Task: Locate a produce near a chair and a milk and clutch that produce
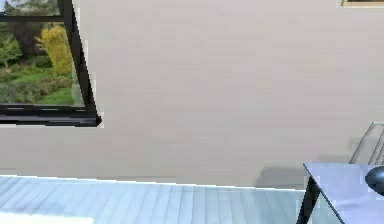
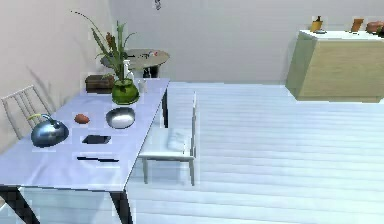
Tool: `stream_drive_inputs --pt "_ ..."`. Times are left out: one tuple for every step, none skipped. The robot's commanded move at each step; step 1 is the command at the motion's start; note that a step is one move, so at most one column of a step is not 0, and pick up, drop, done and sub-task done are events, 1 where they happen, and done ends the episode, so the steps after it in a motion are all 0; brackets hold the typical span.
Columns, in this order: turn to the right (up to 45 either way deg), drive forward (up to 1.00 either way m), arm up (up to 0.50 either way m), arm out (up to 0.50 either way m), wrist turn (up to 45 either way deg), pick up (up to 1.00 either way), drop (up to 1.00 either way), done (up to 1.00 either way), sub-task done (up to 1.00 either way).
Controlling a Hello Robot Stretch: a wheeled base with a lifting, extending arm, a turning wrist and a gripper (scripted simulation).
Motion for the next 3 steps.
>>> stream_drive_inputs --pt "3.0 0.0 0.0 0.0 0.0 0.0 0.0 0.0 0.0" --pt "0.0 0.8 0.0 0.0 0.0 0.0 0.0 0.0 0.0" --pt "45.0 0.0 0.0 0.0 0.0 0.0 0.0 0.0 0.0"
